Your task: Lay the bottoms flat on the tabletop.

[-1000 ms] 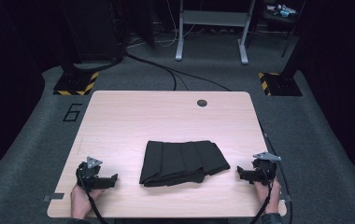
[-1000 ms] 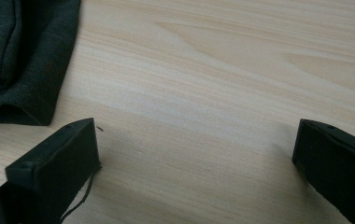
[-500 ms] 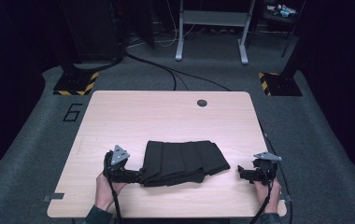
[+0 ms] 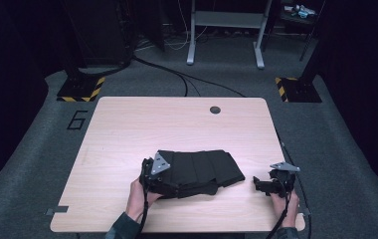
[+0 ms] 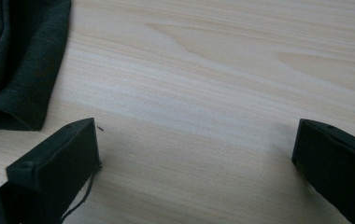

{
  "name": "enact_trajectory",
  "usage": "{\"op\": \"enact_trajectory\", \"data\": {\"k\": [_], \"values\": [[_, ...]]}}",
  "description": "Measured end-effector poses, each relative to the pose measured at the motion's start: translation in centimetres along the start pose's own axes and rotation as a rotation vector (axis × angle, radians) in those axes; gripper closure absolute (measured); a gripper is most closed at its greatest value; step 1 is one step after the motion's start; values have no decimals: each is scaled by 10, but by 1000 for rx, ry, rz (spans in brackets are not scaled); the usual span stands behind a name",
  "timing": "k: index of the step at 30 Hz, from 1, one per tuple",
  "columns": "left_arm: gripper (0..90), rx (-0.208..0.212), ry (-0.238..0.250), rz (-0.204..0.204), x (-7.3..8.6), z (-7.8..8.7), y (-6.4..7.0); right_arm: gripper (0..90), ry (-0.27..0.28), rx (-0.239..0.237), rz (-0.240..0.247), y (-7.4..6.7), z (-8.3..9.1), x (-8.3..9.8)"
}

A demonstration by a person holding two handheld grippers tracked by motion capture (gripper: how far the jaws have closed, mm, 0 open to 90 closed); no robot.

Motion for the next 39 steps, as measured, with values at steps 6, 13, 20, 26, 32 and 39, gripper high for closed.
{"op": "enact_trajectory", "data": {"k": [6, 13, 20, 26, 32, 39], "values": [[6, 64, -86, -55, -18, -28, 17, 0, 1, 0, 0, 0, 0, 0], [0, 62, -168, -108, -19, -64, 29, 0, 1, 0, 0, 0, 0, 0], [22, 66, -221, -110, -14, -83, 35, 0, 1, -1, 0, 0, 0, 0], [211, 67, -230, -138, -16, -87, 39, 0, 1, -1, 0, 0, 0, 0], [512, 84, -206, -144, -22, -82, 39, 0, 1, -1, 0, 0, 0, 0], [722, 47, -109, -163, -36, -68, 35, 0, 1, 0, 0, 0, 0, 0]]}}
Point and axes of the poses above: each handheld gripper's, and its own axes: z roughly backward along the jaws, x roughly out of its underside, y roughly to its right, the point moved 6 cm from there along -z, roughly forward along the jaws, and after that the axes turned 12 degrees about x, right-handed, at the moved point
